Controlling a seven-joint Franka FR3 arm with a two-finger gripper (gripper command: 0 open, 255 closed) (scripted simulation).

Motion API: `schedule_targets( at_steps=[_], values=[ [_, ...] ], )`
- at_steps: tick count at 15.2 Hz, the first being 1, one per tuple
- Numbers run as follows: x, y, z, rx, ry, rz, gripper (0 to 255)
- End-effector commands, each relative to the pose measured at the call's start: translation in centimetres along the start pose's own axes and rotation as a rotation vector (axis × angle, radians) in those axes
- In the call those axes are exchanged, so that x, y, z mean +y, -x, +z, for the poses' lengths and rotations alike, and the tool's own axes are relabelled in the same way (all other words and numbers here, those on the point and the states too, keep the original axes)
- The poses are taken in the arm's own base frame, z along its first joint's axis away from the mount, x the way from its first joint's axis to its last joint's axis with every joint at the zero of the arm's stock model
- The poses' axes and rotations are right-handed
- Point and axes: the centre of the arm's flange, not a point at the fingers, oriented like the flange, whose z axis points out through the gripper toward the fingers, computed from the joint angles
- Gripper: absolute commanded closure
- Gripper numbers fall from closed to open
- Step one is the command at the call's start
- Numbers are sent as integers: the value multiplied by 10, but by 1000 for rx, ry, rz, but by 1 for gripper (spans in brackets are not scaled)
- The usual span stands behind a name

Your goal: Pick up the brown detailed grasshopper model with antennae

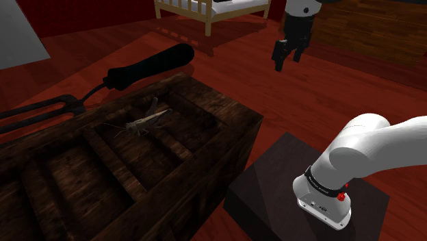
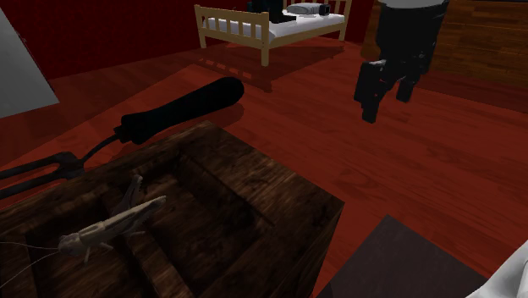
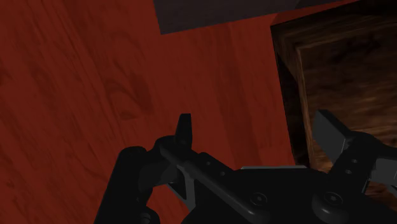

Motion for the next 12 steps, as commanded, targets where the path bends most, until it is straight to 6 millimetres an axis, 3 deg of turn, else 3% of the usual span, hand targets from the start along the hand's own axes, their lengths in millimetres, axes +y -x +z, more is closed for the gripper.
schedule_targets(
  at_steps=[1,12],
  values=[
    [0,0,0,0,0,0,0],
    [-142,0,10,-27,-12,214,0]
  ],
)
